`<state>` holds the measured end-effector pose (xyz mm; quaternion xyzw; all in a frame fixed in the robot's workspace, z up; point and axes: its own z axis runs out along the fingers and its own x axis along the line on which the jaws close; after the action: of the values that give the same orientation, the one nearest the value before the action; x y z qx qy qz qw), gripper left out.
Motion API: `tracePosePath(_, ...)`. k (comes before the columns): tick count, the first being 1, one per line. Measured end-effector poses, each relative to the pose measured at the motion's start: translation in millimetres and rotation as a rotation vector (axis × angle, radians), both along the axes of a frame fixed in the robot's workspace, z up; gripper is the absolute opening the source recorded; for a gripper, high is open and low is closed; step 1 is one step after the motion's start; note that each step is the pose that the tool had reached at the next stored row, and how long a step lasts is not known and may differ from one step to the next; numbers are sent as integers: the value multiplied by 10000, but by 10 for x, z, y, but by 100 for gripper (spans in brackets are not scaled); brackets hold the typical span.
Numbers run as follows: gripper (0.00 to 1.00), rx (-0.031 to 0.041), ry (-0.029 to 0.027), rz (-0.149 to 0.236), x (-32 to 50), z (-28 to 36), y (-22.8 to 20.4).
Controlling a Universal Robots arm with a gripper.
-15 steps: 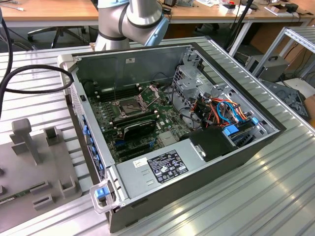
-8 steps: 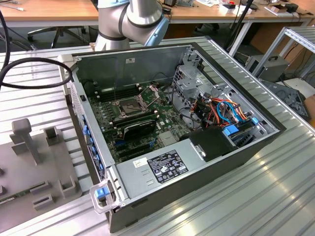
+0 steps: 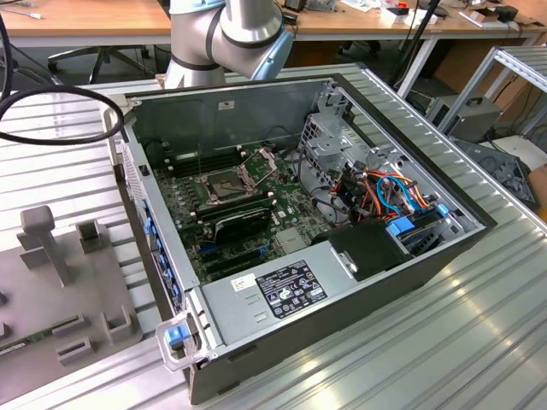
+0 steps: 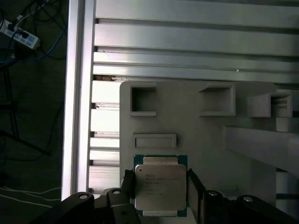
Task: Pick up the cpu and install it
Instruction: 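Pick up the cpu and move it towards the insertion slot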
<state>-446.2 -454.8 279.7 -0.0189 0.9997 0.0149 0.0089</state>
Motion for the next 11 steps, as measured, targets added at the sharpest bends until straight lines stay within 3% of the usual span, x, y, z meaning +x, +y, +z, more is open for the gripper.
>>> tracePosePath(4, 55, 0, 0, 0, 0, 49, 0)
tracePosePath(7, 55, 0, 0, -1, 0, 131, 0)
tracePosePath(11, 55, 0, -1, 0, 1, 192, 0)
